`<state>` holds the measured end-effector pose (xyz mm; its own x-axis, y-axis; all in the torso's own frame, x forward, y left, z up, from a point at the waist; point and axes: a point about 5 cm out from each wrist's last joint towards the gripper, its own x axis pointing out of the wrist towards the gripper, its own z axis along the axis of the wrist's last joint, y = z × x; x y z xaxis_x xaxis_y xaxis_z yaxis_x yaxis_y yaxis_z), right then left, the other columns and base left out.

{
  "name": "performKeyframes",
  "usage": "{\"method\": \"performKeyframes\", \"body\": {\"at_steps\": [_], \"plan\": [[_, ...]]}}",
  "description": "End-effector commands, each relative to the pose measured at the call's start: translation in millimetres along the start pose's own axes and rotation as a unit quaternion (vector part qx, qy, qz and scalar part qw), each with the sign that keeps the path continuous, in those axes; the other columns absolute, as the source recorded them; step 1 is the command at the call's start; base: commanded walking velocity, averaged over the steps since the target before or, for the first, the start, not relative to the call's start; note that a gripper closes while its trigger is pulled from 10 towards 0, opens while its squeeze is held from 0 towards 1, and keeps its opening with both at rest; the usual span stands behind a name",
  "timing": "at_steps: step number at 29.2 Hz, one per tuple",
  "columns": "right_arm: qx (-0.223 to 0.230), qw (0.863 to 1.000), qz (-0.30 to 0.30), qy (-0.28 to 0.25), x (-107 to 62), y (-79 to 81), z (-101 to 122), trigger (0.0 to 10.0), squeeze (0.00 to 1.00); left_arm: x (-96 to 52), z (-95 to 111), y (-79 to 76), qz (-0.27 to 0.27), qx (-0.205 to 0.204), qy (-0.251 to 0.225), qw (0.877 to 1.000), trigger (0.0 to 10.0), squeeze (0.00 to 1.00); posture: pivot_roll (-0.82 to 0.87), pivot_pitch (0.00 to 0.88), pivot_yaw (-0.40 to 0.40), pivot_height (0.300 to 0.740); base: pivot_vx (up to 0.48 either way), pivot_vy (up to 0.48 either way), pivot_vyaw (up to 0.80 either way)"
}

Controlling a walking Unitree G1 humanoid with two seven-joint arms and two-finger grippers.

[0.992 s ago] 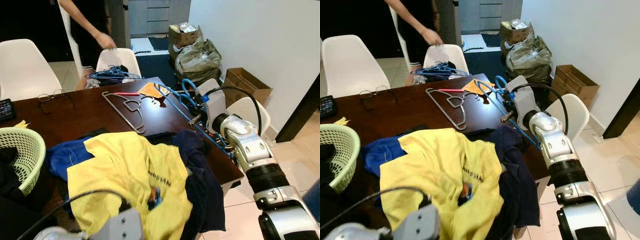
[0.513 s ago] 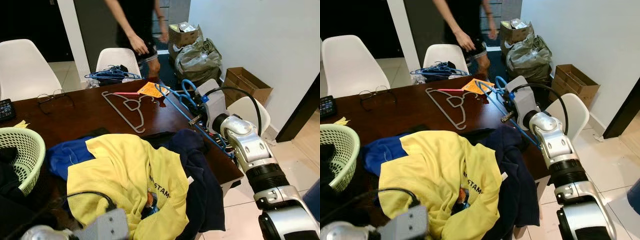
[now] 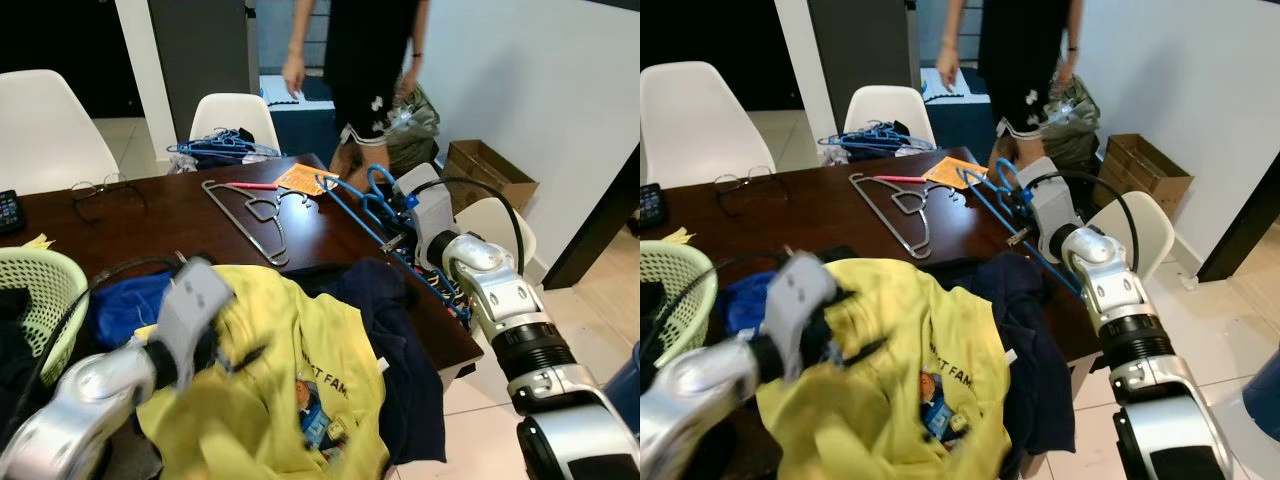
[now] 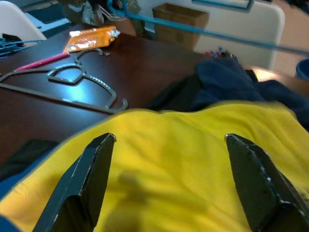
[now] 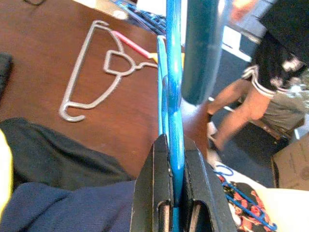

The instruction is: Hang hanger

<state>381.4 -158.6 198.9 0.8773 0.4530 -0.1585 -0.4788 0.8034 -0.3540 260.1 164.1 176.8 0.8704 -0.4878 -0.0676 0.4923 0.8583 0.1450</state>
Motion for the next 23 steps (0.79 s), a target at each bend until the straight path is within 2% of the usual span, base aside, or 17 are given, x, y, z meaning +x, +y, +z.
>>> {"method": "performKeyframes", "body": {"at_steps": [1,3,4,6,11,14,21,23], "plan": [[-0.026,1.000,0.007,0.009,0.8,2.5,-1,10.0,0.00,2.9,-9,4.8,0.029,-0.033,-0.001,0.999,10.0,0.00,0.13,0.000,-0.061,0.740,0.000,0.000,0.00],[-0.038,0.999,0.011,0.016,1.6,5.3,-3,10.0,0.00,5.1,-11,6.5,0.041,-0.047,-0.007,0.998,10.0,0.00,0.13,0.000,-0.061,0.740,0.000,0.000,0.00],[-0.046,0.998,0.014,0.027,2.2,7.7,-6,10.0,0.00,8.6,-17,7.5,0.048,-0.064,-0.005,0.997,10.0,0.00,0.12,0.000,-0.034,0.740,0.000,0.000,0.00],[-0.047,0.998,0.016,0.040,1.5,9.8,-10,10.0,0.00,12.4,-27,7.1,0.047,-0.090,-0.002,0.995,10.0,0.00,0.08,0.000,-0.032,0.740,0.000,0.000,0.00],[-0.044,0.997,0.022,0.056,-2.9,10.8,-19,10.0,0.00,15.2,-37,7.0,0.050,-0.111,0.001,0.993,10.0,0.00,0.07,0.000,-0.034,0.740,0.000,0.000,0.00],[-0.051,0.995,0.034,0.074,-9.1,12.9,-29,10.0,0.00,20.9,-43,7.6,0.070,-0.142,-0.016,0.987,10.0,0.00,0.03,0.000,-0.032,0.740,0.000,0.000,0.00],[-0.058,0.995,0.036,0.080,-8.6,12.9,-30,10.0,0.00,24.8,-46,4.9,0.072,-0.152,-0.022,0.986,10.0,0.00,0.02,0.000,-0.040,0.740,0.000,0.000,0.00],[-0.064,0.995,0.032,0.074,-5.8,11.5,-25,10.0,0.00,26.3,-49,4.9,0.072,-0.154,-0.020,0.985,10.0,0.00,0.02,0.000,-0.074,0.740,0.000,0.000,0.00]]}}
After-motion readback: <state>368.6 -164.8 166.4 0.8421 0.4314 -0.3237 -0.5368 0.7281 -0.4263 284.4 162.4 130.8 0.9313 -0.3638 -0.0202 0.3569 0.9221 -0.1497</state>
